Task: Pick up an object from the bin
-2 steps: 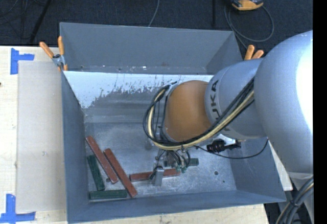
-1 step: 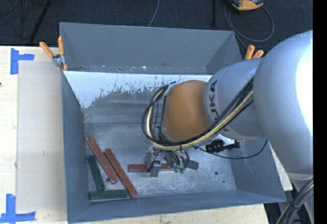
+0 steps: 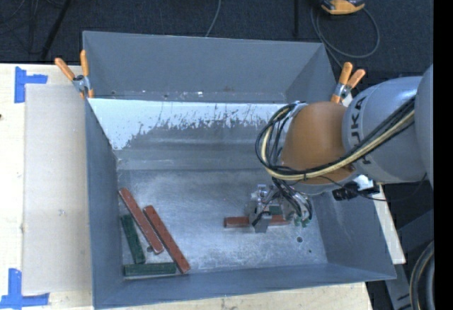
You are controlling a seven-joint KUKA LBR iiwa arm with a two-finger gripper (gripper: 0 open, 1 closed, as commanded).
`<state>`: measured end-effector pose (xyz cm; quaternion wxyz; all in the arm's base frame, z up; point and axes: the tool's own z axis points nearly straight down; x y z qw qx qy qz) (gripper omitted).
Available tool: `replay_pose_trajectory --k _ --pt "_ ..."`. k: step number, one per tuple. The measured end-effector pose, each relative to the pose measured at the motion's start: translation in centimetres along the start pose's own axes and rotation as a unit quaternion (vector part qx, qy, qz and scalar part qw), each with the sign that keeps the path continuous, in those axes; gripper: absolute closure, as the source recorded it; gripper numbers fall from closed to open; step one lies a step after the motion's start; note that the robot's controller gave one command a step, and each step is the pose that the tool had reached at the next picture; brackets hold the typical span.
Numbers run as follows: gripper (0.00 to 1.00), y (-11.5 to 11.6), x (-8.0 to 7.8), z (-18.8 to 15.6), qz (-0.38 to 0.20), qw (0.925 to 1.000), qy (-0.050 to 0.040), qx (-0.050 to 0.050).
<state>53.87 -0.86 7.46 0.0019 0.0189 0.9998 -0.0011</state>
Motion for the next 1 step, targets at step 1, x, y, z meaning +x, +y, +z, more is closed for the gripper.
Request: replay_pose_trajectory --k 1 --pt "1.0 -10.39 1.47 0.23 -0.007 1.0 -0.0023 -0.003"
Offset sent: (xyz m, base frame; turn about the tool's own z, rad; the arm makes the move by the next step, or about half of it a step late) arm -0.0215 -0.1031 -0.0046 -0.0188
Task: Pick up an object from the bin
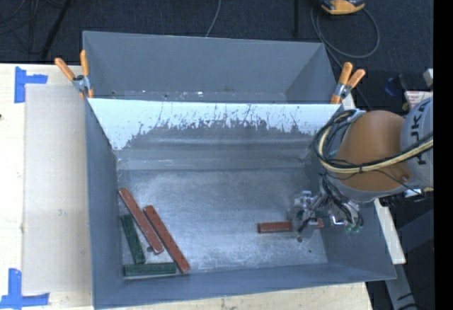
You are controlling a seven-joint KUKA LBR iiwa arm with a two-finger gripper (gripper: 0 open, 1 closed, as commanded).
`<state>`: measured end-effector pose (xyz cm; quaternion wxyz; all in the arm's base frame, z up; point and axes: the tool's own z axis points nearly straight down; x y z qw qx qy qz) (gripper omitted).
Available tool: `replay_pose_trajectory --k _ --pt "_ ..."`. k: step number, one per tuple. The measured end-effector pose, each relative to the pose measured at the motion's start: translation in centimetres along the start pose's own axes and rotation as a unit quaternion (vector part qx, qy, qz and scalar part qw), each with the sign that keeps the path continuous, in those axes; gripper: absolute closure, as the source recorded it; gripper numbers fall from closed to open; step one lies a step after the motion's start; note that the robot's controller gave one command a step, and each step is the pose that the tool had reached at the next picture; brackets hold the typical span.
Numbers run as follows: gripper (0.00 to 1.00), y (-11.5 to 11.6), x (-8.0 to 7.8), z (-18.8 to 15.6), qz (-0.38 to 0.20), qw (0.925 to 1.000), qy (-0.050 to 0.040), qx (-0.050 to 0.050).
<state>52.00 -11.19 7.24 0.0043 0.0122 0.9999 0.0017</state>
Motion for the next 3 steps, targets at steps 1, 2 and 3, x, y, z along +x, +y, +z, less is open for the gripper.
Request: replay_pose_trajectory --k 1,2,3 --pt "1.0 -1.8 -1.4 -4.0 -0.07 0.9975 0.0024 0.002" --pt "0.0 -1.8 -1.3 -3.9 -0.068 0.9977 0.0039 0.001" --pt "0.0 0.9 1.9 0.6 -0.087 0.9961 0.0083 -0.001"
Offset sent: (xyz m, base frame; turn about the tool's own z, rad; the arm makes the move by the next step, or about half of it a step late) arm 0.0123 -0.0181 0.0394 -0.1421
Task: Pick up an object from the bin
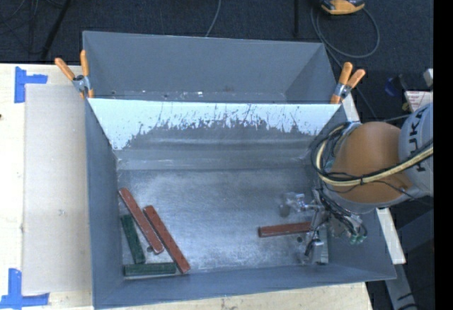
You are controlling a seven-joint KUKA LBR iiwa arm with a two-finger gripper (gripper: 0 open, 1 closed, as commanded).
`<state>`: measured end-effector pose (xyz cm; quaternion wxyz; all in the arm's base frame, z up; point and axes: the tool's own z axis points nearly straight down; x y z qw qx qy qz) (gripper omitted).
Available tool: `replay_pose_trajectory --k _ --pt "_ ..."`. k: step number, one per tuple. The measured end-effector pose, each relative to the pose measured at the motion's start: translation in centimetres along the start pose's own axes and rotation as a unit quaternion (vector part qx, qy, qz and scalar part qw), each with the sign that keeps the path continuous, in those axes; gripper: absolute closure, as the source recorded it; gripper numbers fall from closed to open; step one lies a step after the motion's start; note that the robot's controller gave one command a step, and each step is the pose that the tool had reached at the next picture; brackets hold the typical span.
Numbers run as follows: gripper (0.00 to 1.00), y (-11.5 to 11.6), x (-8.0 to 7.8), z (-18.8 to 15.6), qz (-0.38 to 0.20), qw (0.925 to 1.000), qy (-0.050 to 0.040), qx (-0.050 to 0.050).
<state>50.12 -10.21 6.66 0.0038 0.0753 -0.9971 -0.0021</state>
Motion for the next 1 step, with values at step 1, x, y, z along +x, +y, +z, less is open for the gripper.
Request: replay_pose_trajectory --k 1 --pt "1.0 -0.19 -0.23 -0.29 0.002 1.0 -0.0034 0.001"
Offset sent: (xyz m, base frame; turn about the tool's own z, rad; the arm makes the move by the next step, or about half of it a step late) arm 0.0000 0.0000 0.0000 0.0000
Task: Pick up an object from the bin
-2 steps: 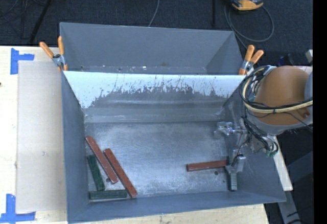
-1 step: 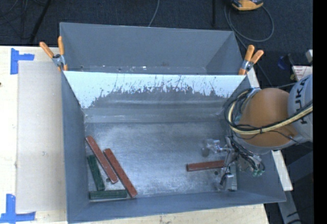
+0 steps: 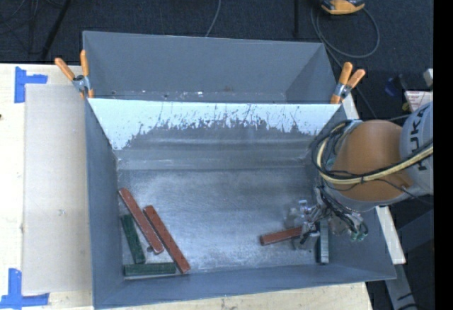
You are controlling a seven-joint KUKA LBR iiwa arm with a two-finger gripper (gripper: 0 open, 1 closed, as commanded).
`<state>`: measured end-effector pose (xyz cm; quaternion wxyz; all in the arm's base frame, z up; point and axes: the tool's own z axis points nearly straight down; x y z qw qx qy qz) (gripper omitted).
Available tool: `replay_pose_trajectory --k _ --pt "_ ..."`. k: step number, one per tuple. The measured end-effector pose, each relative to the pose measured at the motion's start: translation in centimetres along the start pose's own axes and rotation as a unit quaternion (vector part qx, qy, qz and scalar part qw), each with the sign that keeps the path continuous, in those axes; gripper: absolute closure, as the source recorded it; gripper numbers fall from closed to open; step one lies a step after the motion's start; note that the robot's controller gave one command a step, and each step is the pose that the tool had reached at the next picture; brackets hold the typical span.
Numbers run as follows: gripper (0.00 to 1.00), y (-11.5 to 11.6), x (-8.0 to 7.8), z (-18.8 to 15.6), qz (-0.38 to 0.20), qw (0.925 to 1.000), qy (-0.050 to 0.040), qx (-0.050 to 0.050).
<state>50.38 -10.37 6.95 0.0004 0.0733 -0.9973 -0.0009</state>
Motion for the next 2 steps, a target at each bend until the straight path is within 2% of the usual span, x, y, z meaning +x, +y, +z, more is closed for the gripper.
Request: replay_pose_trajectory --k 1,2 --pt "1.0 0.4 -1.0 -12.9 0.008 1.0 -0.0044 0.002" --pt "1.0 -2.5 1.4 -22.2 -0.154 0.9881 -0.0023 0.002"
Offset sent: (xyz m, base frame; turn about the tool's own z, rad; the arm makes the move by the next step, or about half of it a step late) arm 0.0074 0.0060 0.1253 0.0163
